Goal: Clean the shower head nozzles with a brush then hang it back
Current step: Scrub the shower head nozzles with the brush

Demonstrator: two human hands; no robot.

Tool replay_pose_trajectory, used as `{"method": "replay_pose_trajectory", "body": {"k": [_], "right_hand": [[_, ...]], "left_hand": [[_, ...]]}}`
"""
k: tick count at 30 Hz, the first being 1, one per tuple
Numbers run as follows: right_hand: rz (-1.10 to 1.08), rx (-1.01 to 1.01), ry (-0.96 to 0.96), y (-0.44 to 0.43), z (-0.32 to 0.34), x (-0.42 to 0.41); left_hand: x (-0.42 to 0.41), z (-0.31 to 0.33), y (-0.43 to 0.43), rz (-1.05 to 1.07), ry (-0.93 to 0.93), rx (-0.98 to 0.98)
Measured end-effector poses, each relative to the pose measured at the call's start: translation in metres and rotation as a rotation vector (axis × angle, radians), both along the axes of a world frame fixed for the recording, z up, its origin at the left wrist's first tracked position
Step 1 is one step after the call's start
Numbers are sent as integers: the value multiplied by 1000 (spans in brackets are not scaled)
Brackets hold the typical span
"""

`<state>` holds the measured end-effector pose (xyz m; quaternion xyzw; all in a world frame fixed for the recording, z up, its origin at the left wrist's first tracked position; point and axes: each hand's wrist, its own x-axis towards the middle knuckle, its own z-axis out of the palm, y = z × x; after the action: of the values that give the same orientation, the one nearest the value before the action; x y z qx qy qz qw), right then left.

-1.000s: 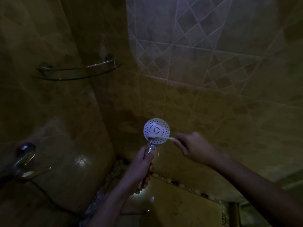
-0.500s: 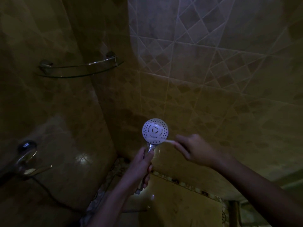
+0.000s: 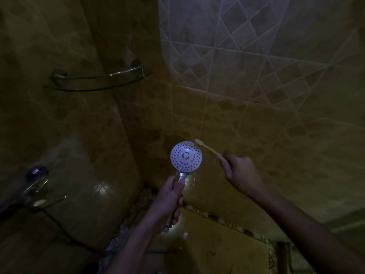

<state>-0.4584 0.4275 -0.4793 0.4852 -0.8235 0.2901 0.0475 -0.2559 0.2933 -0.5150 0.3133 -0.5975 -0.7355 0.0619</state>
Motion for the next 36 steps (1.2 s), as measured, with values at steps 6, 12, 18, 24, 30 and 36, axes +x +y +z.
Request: {"method": "replay_pose_trajectory", "body": {"k": [6,12,18,24,30,36], "right_hand": [[112,132,-35,3,3,1],[314,91,19,13,3,5],[-79,-67,-70,3,8,-7],[26,122,15,6,11,-4],[295,140,77,16,9,9],[38,-19,-56,6,8,2]], "left_hand": [[0,1,0,-12,11,13],[-1,4,-7,-7,14,31],[-1,6,-8,-13,23,58],[-2,8,-11,-28,50,134],[-2,6,-10,-15,48,176],[-3,6,-8,2,26,204]]}}
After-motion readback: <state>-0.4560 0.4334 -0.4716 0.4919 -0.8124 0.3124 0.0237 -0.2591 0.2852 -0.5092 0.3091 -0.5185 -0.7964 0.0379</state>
